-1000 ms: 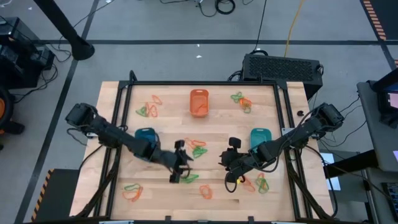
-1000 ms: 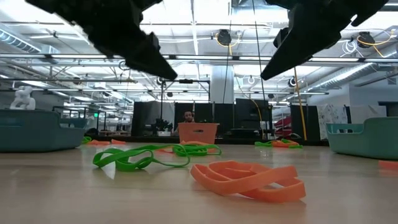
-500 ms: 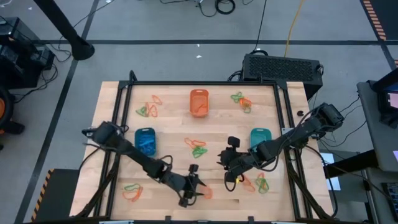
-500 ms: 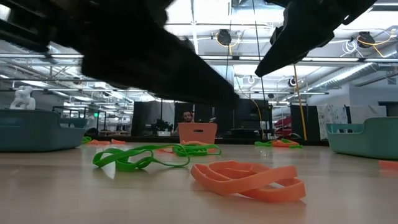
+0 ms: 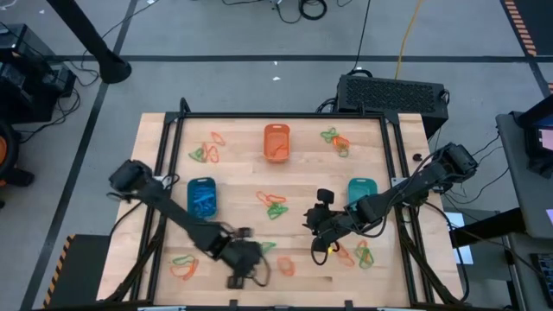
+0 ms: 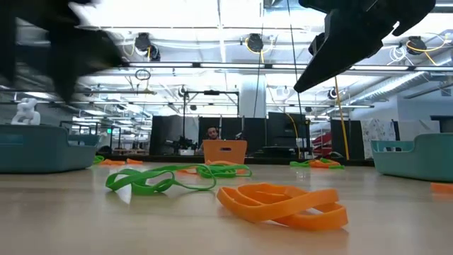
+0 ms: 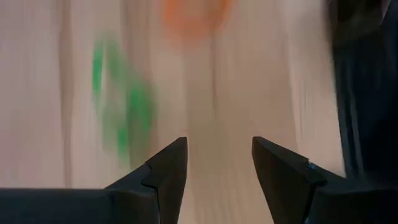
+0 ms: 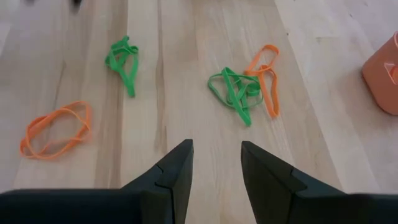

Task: Sort rubber bands into baskets
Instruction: Put the orange rubber band into the orange bin

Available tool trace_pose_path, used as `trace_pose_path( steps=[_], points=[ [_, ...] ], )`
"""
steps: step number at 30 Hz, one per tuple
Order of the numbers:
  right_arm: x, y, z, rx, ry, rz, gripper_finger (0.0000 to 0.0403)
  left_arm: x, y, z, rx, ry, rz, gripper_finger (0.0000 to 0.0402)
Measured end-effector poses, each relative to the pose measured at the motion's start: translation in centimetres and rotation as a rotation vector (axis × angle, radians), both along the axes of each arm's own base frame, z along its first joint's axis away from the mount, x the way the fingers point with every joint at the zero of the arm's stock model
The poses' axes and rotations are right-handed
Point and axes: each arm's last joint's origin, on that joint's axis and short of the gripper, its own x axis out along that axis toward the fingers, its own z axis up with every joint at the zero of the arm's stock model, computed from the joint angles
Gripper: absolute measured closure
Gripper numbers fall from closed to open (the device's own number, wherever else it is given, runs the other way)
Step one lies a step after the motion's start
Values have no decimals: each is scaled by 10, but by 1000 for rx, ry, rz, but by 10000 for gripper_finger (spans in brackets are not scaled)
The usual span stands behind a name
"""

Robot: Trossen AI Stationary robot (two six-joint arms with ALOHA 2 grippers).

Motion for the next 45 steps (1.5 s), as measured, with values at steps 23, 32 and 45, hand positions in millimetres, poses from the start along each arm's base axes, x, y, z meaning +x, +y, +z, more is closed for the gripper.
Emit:
trace_pose_path(
  steps=[23,32,45],
  points=[
    [0,0,0,82,-12,-78,275,-133,-46,-20,-1,555,520,214],
    [-4,6,-1,108,-12,-88,275,-136,-60,-45,28,607,510,214],
    [-8,16,0,145,-20,-96,275,-138,-59,-46,105,629,482,335]
  ],
)
